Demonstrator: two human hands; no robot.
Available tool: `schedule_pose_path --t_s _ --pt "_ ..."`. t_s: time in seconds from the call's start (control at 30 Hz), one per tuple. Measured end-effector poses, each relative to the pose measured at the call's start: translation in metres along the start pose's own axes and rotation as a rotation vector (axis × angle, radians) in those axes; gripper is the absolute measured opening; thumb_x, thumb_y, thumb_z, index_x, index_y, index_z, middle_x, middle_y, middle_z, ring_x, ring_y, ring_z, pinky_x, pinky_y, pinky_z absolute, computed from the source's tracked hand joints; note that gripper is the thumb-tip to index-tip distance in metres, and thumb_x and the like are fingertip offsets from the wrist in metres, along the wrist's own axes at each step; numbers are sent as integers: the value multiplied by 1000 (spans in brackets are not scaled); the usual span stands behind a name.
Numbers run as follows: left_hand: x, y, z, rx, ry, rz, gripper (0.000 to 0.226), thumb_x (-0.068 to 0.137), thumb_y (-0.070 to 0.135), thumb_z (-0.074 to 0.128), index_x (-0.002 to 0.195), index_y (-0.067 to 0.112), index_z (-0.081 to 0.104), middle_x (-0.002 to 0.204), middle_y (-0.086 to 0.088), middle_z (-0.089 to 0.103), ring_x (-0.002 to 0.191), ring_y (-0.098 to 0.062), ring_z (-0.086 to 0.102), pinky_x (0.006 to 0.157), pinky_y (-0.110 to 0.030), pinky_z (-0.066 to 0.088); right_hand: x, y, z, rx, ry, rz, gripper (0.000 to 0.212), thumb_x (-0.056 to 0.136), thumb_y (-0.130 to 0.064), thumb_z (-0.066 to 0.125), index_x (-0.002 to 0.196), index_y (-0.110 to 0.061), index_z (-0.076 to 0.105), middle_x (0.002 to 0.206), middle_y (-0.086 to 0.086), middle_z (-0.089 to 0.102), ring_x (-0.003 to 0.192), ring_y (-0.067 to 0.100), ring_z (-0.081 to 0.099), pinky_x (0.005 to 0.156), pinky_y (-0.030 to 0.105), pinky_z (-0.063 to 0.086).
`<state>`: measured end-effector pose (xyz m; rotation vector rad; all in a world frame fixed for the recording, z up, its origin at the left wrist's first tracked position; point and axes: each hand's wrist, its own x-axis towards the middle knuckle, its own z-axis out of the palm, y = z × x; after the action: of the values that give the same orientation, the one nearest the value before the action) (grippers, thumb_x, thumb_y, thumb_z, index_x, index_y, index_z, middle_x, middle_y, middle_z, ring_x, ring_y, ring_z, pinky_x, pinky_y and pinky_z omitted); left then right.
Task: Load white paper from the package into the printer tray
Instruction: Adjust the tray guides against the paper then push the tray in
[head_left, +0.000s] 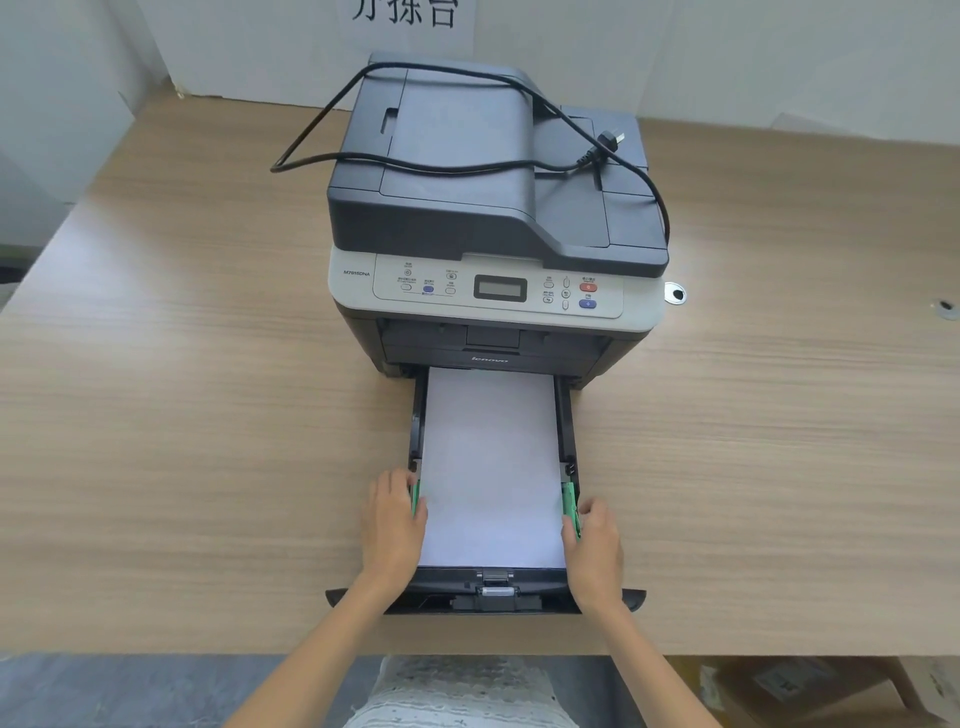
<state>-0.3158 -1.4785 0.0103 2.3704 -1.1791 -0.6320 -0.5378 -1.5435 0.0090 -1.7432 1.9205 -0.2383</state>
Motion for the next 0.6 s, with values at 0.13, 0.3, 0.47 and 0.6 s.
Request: schedule_pose_path --t_s 0.13,0.3,0.47,0.6 --pt "1 -5 -7 111 -181 -142 24 92 28 60 101 8 53 96 -10 62 80 -25 56 71 -39 49 5 -2 0 -94 -75 24 24 95 -26 53 105 -4 48 96 11 58 81 27 56 65 35 44" --pt "6 -5 -7 233 -200 -134 30 94 31 55 107 4 48 101 -13 65 89 -32 64 74 -43 55 10 4 2 -241 -167 30 30 98 -31 47 115 -6 48 106 11 59 91 26 59 69 33 46" --pt "7 -9 -4 419 -229 -74 39 93 42 52 114 10 50 111 -7 61 97 -25 62 70 -35 52 8 10 7 -320 -208 9 35 98 -35 46 122 -9 50 107 9 61 92 23 61 71 31 50" --pt "2 -18 -2 316 -129 -65 33 91 42 56 105 14 47 100 -2 62 80 -21 63 54 -31 47 10 10 6 -335 -211 6 39 97 -39 45 122 -10 50 107 9 61 92 24 62 71 32 51"
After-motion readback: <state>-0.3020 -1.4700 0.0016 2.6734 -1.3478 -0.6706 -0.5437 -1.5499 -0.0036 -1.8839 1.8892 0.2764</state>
